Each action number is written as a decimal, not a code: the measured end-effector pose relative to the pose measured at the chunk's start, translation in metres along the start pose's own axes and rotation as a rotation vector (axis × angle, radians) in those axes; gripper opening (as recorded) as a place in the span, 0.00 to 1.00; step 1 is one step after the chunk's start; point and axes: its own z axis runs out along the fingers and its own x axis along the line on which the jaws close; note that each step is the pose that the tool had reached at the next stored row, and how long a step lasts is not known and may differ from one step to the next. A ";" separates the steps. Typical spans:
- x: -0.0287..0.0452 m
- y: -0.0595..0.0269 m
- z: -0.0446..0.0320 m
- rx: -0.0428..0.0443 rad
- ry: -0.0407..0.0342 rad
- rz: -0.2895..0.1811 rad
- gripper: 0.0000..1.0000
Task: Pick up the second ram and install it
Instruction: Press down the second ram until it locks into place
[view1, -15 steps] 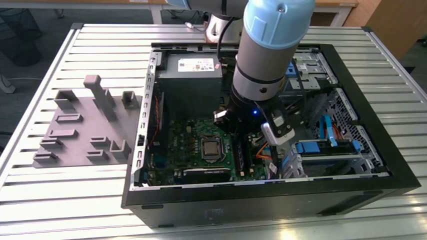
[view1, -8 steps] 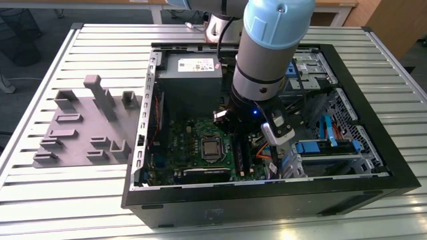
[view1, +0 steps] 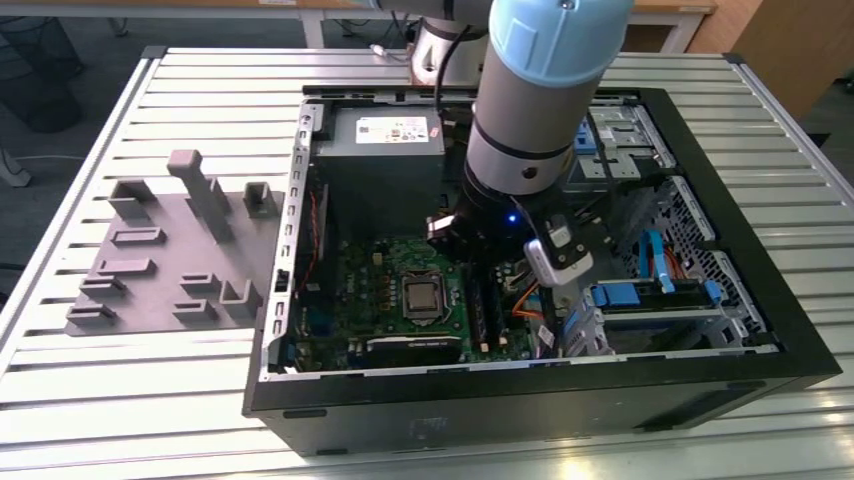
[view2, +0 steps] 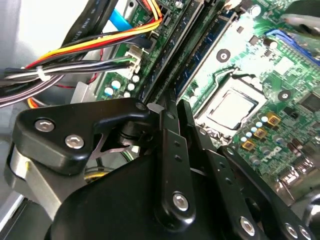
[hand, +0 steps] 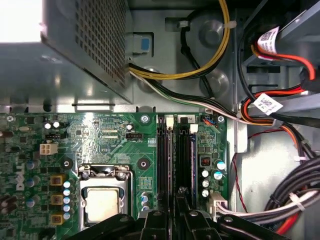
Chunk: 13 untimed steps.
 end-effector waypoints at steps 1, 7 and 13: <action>0.0000 0.0001 -0.0026 -0.0001 0.0000 0.000 0.21; 0.0001 0.0003 -0.0080 -0.0004 0.0004 0.000 0.13; 0.0001 0.0003 -0.0074 -0.0002 0.0005 0.000 0.11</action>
